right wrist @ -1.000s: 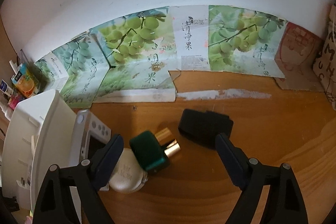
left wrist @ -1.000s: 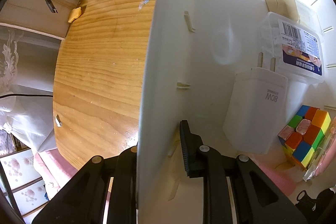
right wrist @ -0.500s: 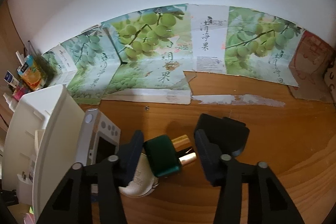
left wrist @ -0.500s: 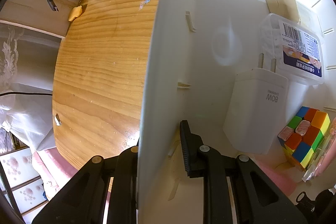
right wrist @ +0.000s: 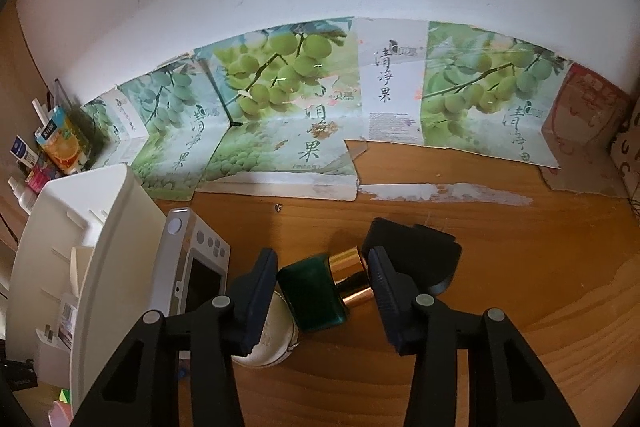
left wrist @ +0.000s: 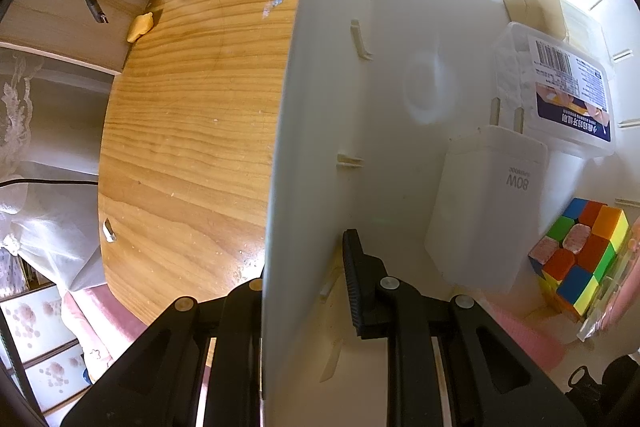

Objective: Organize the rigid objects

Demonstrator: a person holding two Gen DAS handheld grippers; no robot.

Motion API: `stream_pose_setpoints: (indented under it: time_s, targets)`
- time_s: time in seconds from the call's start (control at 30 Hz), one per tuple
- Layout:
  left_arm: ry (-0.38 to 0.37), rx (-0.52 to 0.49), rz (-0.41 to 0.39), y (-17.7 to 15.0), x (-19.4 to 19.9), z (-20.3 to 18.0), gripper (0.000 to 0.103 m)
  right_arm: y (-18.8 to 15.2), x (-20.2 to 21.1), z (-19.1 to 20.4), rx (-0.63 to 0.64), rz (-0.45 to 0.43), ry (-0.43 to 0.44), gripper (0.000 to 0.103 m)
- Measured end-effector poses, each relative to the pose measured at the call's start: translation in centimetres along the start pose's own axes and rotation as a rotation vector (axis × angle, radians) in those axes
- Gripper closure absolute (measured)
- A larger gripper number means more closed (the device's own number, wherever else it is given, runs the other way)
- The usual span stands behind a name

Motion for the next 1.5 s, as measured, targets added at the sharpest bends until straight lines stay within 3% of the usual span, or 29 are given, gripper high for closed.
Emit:
stream_pose_setpoints:
  time_s: [0.33,0.83,1.0,1.1,1.3,1.5]
  targets:
    - [-0.026,-0.019,0.006,-0.3,-0.1,0.1,0.081,0.9,3.3,0.5,-0.013,-0.053,-0.002,0.056]
    - [-0.075,-0.094,-0.017,-0.9,0.3,0.2,0.081,1.5,10.7,4.3,0.077,-0.169,-0.023,0.056]
    - [-0.091,-0.122,-0.022,-1.1,0.6,-0.1,0.083,1.2,13.4,6.6,0.110,-0.199,0.009,0.056]
    - [-0.100,-0.137,-0.025,-1.1,0.6,-0.3,0.083,1.1,15.1,8.2,0.126,-0.224,0.044,0.065]
    - [-0.110,-0.152,-0.027,-1.0,0.6,-0.9,0.083,0.5,18.1,11.8,0.187,-0.260,0.116,0.065]
    - [-0.118,-0.163,-0.033,-1.5,0.7,-1.2,0.083,-0.7,18.4,12.9,0.227,-0.244,0.113,0.065]
Point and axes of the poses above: each gripper's, at about its wrist camera, not at the fingertips, and x roughly against the way its jaws point, z to its left, y to its top, the point moved 10 cm from there along -x, roughly the way its jaws point, and after that the axes turned 8 degrees about -x, right-handed, at the moved point
